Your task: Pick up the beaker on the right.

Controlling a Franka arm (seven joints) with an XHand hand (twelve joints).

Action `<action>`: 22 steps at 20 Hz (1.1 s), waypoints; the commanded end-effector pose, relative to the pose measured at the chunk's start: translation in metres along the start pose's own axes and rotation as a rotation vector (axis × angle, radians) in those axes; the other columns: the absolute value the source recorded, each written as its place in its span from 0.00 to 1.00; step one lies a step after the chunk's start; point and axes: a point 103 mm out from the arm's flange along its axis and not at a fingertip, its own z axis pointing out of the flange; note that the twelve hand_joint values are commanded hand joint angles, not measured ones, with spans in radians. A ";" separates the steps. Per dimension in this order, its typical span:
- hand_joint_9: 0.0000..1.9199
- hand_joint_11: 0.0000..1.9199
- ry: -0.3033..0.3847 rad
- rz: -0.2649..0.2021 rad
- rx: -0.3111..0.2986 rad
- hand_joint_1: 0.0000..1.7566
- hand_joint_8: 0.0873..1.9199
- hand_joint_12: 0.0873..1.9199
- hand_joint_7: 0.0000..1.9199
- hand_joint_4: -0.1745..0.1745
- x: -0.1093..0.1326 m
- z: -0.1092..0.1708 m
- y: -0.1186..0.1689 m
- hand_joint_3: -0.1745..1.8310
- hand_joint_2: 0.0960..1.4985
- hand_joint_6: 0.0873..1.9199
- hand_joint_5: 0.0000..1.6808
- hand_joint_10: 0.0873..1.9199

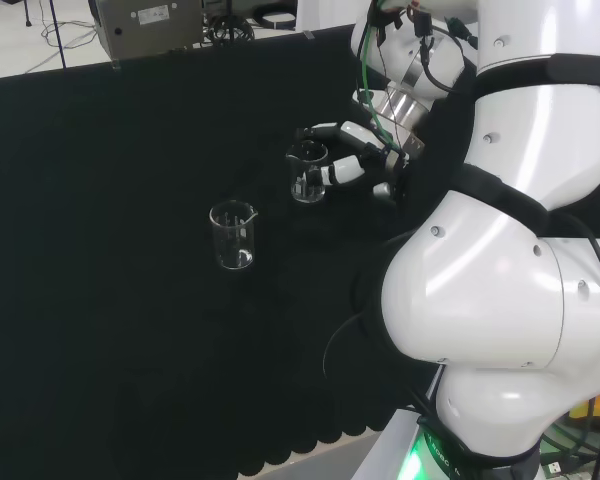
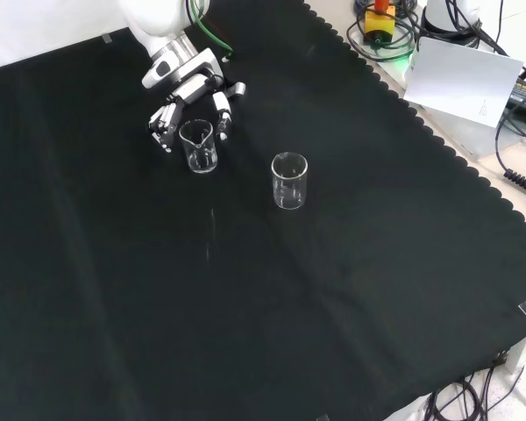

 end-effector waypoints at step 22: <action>0.33 0.07 0.055 -0.020 -0.004 0.55 0.36 0.71 0.26 0.30 0.001 0.010 0.008 0.38 0.29 0.28 0.26 0.28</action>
